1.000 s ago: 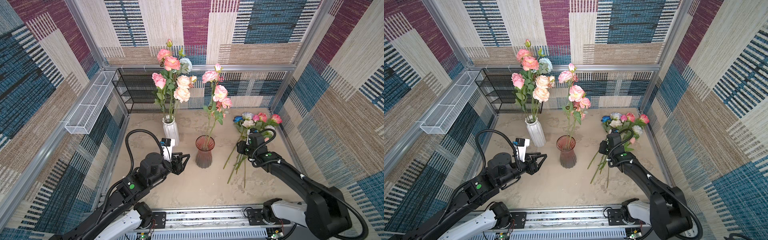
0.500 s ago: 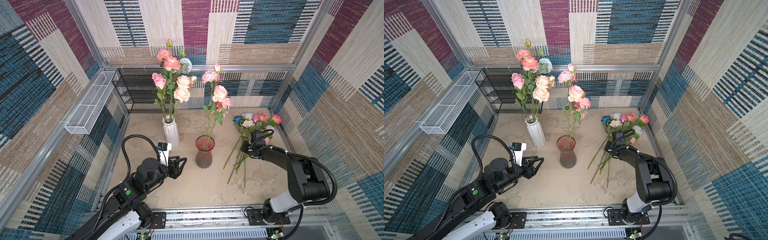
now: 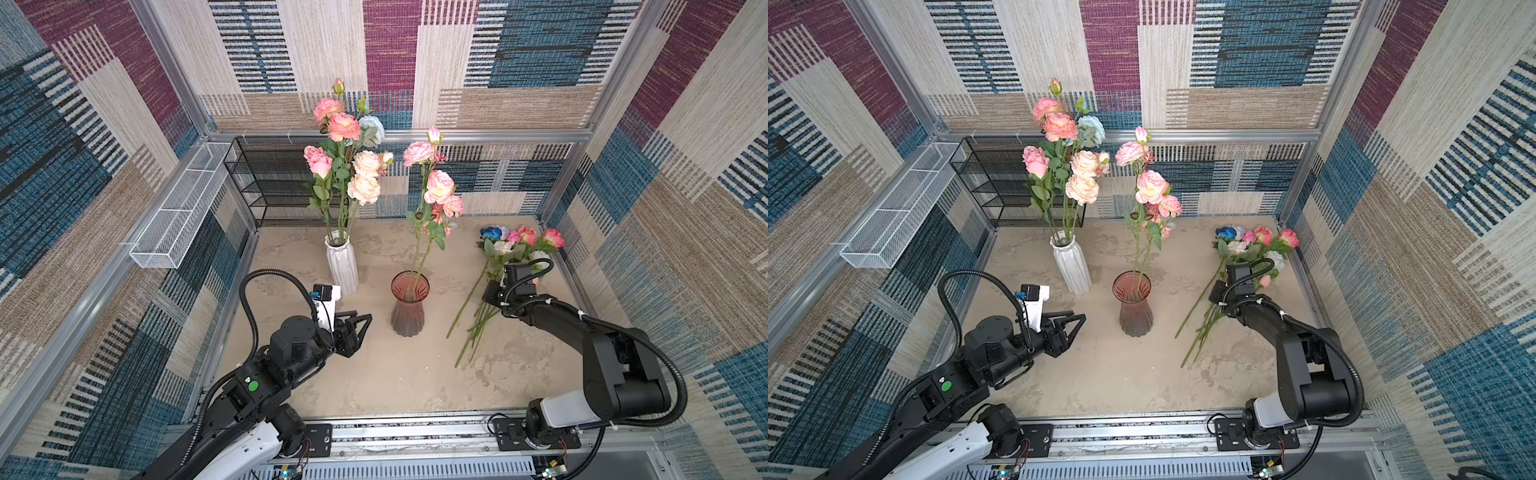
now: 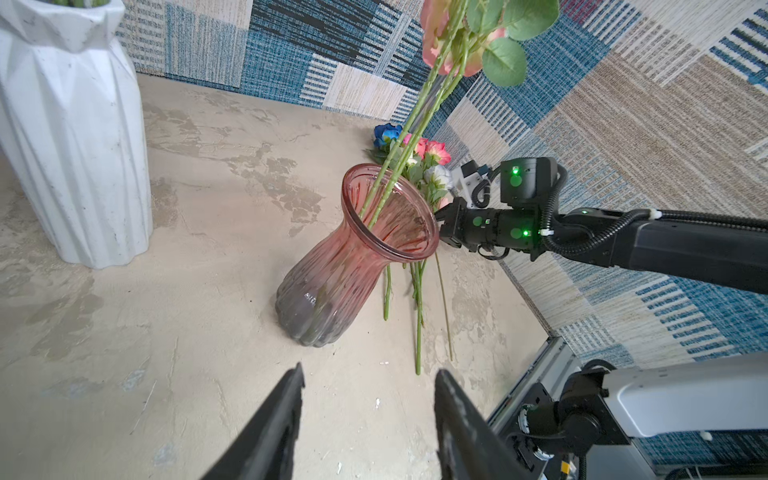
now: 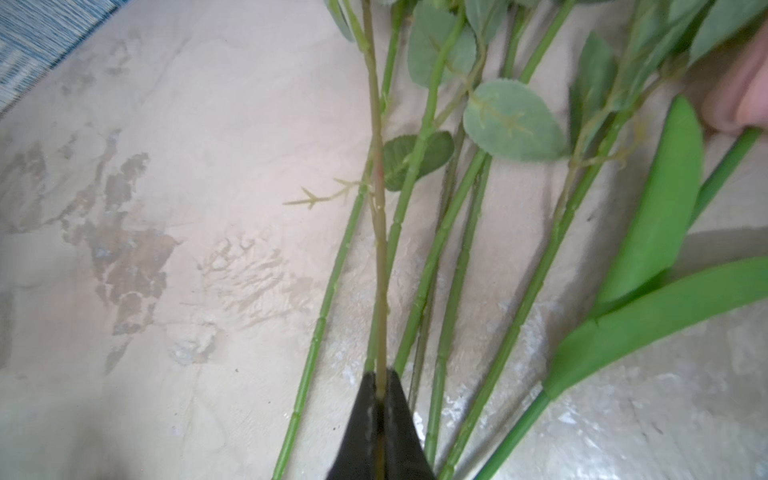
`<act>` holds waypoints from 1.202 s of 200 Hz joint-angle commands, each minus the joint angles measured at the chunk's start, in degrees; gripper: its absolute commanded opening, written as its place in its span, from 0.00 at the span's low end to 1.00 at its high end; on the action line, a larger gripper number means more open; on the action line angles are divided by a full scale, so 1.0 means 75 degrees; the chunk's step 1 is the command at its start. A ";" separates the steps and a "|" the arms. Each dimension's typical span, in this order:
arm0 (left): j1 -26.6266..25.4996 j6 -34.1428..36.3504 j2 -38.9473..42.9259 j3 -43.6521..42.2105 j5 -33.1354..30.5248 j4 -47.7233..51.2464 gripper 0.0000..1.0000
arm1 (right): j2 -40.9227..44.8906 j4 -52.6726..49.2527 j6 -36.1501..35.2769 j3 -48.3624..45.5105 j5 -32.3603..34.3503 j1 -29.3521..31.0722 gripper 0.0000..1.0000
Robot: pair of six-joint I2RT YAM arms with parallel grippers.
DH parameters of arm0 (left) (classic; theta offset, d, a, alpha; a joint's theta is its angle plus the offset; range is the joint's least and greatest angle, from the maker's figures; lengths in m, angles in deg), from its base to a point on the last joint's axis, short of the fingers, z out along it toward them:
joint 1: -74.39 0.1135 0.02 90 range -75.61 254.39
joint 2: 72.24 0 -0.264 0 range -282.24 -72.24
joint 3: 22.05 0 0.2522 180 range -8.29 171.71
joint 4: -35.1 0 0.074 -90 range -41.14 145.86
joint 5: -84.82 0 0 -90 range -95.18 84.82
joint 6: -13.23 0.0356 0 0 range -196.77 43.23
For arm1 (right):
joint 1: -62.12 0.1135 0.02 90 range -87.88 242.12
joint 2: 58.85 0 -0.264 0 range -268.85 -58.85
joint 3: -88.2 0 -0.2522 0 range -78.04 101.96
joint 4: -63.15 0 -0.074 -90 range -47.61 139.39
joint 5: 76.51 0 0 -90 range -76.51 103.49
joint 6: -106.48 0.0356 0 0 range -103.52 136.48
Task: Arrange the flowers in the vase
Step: 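Grasp the blue rose stem and lift it high with the right gripper, then pass the blue rose stem from the right gripper to the left gripper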
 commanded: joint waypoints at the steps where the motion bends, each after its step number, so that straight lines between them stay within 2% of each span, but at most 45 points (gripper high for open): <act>1: 0.0006 -0.0185 -0.0011 0.0114 0.0040 0.0038 0.53 | 0.0490 0.0099 0.0078 -0.0001 0.0170 -0.0005 0.00; 55: 0.0003 -0.0139 -0.0043 0.0313 0.0113 0.0050 0.53 | 0.2599 0.0377 0.0345 -0.0166 -0.0100 0.0026 0.00; 100: 0.0013 -0.0115 -0.0005 0.0411 0.0158 0.0010 0.53 | 0.4249 0.0883 0.0459 -0.0208 -0.0976 0.0026 0.00; 141: 0.0012 -0.0059 0.0037 0.0604 0.0331 0.0009 0.53 | 0.5461 0.1410 0.0664 -0.0030 -0.2204 0.0026 0.00; 183: 0.0007 0.0047 -0.0001 0.0914 0.0737 -0.0178 0.54 | 0.5987 0.2163 0.1017 0.0301 -0.3926 0.0138 0.00; 210: 0.0003 0.0184 -0.0118 0.1254 0.1015 -0.0291 0.54 | 0.5939 0.1806 0.0477 0.0892 -0.4088 0.0811 0.00; 240: 0.0008 0.0281 -0.0312 0.1615 0.1324 -0.0612 0.54 | 0.5554 0.1490 0.0007 0.1365 -0.3681 0.2321 0.00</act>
